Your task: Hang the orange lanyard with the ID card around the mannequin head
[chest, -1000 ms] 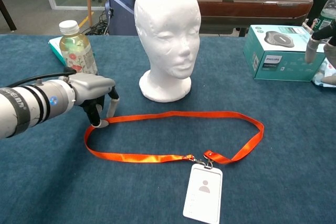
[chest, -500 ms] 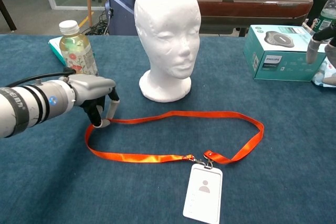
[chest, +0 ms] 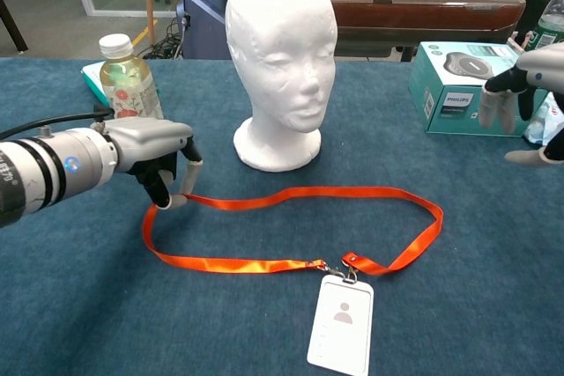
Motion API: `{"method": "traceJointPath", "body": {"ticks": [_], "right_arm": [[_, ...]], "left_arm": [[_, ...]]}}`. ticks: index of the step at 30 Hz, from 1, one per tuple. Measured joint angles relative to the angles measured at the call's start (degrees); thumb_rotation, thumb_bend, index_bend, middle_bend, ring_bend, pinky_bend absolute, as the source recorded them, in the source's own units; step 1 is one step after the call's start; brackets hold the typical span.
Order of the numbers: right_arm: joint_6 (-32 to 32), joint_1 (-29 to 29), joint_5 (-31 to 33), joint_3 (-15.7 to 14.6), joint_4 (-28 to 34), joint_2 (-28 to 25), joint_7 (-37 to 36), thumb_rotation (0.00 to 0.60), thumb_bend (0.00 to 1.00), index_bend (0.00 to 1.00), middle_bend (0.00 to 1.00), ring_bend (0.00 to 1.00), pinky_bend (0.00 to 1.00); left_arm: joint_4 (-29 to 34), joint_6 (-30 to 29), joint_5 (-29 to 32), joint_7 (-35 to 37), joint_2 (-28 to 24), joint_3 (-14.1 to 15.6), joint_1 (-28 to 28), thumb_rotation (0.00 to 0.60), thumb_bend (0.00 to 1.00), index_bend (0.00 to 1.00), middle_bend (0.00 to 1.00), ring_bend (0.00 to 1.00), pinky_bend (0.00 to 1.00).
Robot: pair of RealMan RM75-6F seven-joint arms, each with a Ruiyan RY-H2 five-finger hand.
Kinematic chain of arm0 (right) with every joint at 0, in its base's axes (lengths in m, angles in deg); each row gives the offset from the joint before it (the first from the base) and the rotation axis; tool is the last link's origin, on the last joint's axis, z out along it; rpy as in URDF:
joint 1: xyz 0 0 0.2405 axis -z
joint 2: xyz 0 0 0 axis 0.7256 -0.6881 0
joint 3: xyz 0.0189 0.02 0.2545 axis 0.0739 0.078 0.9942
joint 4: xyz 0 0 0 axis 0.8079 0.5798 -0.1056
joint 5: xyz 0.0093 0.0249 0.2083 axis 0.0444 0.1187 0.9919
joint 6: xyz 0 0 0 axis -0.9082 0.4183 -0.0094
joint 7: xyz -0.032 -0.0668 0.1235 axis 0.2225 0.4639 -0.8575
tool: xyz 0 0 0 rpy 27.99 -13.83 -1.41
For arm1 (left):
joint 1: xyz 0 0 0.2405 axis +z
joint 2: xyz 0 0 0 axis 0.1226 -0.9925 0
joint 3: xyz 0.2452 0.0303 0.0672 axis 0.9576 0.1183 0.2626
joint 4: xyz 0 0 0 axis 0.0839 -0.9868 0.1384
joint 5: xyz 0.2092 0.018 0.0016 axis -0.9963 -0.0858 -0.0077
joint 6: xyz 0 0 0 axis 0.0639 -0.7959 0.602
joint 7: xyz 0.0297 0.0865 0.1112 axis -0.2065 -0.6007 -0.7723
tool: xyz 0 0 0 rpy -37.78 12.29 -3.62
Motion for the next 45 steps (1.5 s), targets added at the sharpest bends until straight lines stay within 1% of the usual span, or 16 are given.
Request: {"method": "traceJointPath", "body": {"ticks": [3,4,5,7,9,10,11,12,15,18,26,30,40,45], "right_arm": [[0.82,-0.51,0.98,0.22,-1.38,2.47,1.77,0.6,0.26,0.4,0.42,0.32,0.48],[1.05,-0.77,1.3,0.37,-1.93,3.24,2.51,0.6,0.26,0.4,0.44,0.34,0.48],[1.22,-1.01,1.49,0.51,-2.35,3.8,3.08,0.6,0.26,0.4,0.5,0.38,0.5],[1.58,-1.65,1.79,1.03,-3.61,5.13,4.2,0.6,0.25,0.4,0.63,0.53,0.6],[1.49,-2.46,2.45,1.7,-4.8,6.16,4.93,0.6,0.23,0.4,0.76,0.68,0.76],[1.18,-3.01,2.81,2.12,-5.55,6.74,5.09,0.6,0.22,0.4,0.8,0.72,0.81],[0.86,-3.38,3.06,2.35,-6.02,7.04,5.18,0.6,0.22,0.4,0.87,0.79,0.88],[0.52,-3.67,3.42,2.53,-6.39,7.31,5.32,0.6,0.21,0.4,0.9,0.83,0.92],[-0.41,-4.92,5.06,3.03,-7.57,8.44,6.66,0.6,0.21,0.4,0.97,0.89,0.99],[-1.13,-6.09,7.0,3.44,-8.52,9.85,7.94,0.6,0.21,0.42,0.99,0.92,1.0],[-2.93,-8.92,11.38,3.59,-11.22,14.07,10.68,0.6,0.21,0.46,1.0,0.93,1.0],[-3.52,-10.11,13.15,3.53,-13.16,16.28,11.61,0.6,0.24,0.46,1.0,0.93,1.0],[-4.98,-13.06,16.91,3.78,-19.17,22.35,12.75,0.6,0.26,0.47,1.0,0.93,1.0],[-5.58,-14.28,17.91,3.94,-21.67,24.46,13.08,0.6,0.28,0.47,1.0,0.93,1.0]], "left_arm": [[0.4,-0.05,-0.13,0.33,-0.25,0.0,0.12,0.6,0.33,0.6,0.99,1.0,1.0],[0.57,-0.11,-0.21,0.39,-0.36,0.01,0.15,0.6,0.33,0.6,0.99,1.0,1.0],[0.69,-0.17,-0.25,0.39,-0.45,0.02,0.16,0.6,0.33,0.6,0.99,1.0,1.0],[0.95,-0.37,-0.3,0.37,-0.62,0.04,0.18,0.6,0.33,0.6,0.99,1.0,1.0],[1.19,-0.5,-0.29,0.34,-0.8,0.05,0.2,0.6,0.33,0.6,0.99,1.0,1.0],[1.31,-0.63,-0.31,0.33,-0.86,0.06,0.22,0.6,0.33,0.6,0.99,1.0,1.0],[1.41,-0.67,-0.35,0.34,-0.91,0.09,0.23,0.6,0.33,0.6,0.99,1.0,1.0],[1.53,-0.68,-0.38,0.33,-0.97,0.12,0.24,0.6,0.33,0.6,0.99,1.0,1.0],[1.86,-0.8,-0.59,0.3,-1.09,0.2,0.23,0.6,0.33,0.6,0.99,1.0,1.0],[2.12,-0.91,-0.73,0.2,-1.2,0.29,0.19,0.6,0.33,0.6,0.99,1.0,1.0],[2.16,-0.89,-0.66,0.14,-1.02,0.32,0.01,0.6,0.33,0.6,0.99,1.0,1.0],[2.16,-1.03,-0.66,0.13,-0.95,0.31,-0.02,0.6,0.33,0.6,0.99,1.0,1.0],[2.18,-1.16,-0.72,0.45,-0.94,0.3,0.07,0.6,0.33,0.6,0.99,1.0,1.0],[2.05,-1.35,-0.83,0.35,-1.0,0.38,0.11,0.6,0.33,0.6,0.99,1.0,1.0]]}}
